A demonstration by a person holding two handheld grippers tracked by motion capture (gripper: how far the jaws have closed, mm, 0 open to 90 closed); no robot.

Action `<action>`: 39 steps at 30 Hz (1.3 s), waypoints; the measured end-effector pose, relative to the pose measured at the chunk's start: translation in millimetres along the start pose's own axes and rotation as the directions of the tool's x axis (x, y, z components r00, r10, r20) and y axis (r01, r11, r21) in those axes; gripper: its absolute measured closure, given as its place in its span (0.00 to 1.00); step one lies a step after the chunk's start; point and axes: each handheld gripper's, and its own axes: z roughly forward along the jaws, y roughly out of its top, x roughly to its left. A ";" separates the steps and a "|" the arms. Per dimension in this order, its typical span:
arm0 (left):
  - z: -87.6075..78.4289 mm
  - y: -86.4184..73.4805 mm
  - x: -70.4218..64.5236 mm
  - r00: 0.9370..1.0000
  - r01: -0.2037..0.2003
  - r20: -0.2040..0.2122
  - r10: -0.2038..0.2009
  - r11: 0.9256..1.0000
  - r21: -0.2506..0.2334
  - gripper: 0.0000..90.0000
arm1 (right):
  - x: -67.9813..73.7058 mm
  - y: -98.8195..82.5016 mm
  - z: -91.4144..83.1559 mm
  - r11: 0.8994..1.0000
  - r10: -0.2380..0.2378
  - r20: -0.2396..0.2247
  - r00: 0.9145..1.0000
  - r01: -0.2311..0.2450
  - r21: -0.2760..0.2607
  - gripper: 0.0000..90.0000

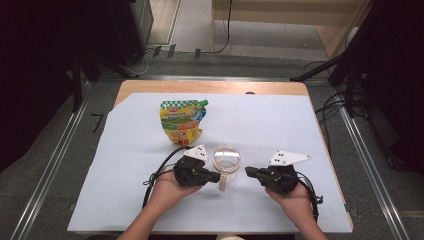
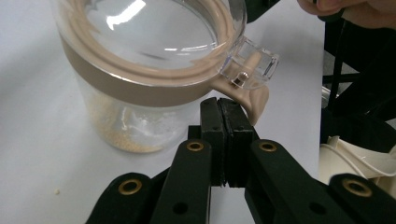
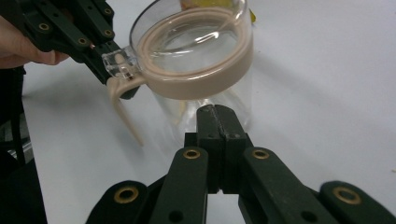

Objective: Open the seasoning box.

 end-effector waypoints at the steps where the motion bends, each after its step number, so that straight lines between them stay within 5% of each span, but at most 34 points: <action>1: 1.0 0.6 -0.7 1.000 0.000 0.000 0.000 1.000 -0.001 0.99 | 1.5 -0.3 0.6 1.000 0.001 -0.003 1.000 -0.001 0.006 1.00; 10: 9.4 4.8 -7.0 1.000 -0.009 0.026 0.009 1.000 0.015 0.97 | 25.0 -6.3 -2.1 1.000 -0.019 -0.034 0.999 0.019 0.015 1.00; 15: 3.8 3.9 -4.3 0.998 0.019 0.052 -0.020 1.000 0.020 0.95 | 38.7 -9.2 1.4 0.998 -0.043 -0.058 0.997 0.045 0.032 1.00; 28: -29.3 -5.7 12.6 0.999 0.046 -0.026 -0.047 0.998 -0.043 0.90 | 60.6 -9.0 24.1 0.997 -0.062 -0.092 0.994 0.066 0.040 1.00; 31: -31.7 -8.0 15.5 0.997 0.045 -0.064 -0.048 0.997 -0.056 0.83 | 62.8 -8.5 29.8 0.997 -0.058 -0.085 0.995 0.062 0.041 1.00; 39: -34.2 -11.9 21.1 0.994 0.069 -0.079 -0.074 0.995 -0.073 0.67 | 66.7 -9.5 41.8 0.994 -0.083 -0.061 0.995 0.087 0.062 1.00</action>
